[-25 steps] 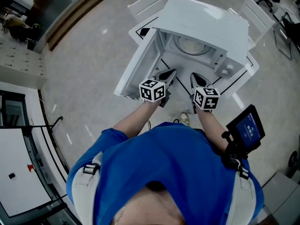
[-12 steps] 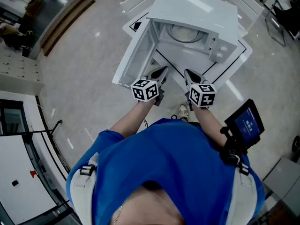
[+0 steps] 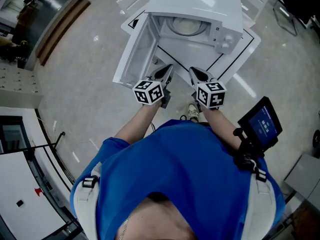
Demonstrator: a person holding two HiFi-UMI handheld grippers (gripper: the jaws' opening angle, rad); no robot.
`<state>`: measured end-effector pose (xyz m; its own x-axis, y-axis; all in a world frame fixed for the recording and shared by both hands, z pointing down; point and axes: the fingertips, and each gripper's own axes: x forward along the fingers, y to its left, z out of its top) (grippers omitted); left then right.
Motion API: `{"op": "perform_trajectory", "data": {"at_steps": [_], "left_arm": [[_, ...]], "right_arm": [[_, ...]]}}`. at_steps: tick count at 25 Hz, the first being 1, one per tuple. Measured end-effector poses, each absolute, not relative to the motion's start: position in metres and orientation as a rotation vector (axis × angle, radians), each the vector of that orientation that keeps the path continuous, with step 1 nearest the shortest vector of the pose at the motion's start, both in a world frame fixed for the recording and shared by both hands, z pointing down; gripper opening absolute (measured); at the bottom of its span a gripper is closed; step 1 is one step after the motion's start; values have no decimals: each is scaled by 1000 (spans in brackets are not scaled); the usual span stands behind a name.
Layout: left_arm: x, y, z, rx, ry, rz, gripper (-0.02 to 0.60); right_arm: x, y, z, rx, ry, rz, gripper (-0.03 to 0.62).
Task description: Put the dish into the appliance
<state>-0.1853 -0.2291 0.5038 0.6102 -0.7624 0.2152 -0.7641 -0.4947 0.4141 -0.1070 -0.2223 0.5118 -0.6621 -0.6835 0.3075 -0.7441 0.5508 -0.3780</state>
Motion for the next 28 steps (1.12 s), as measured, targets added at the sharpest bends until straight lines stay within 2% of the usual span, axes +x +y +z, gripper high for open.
{"op": "perform_trajectory", "data": {"at_steps": [28], "left_arm": [[-175, -231, 512, 2375, -1193, -1, 6]], "right_arm": [[-99, -223, 518, 1235, -2656, 728, 2]]}}
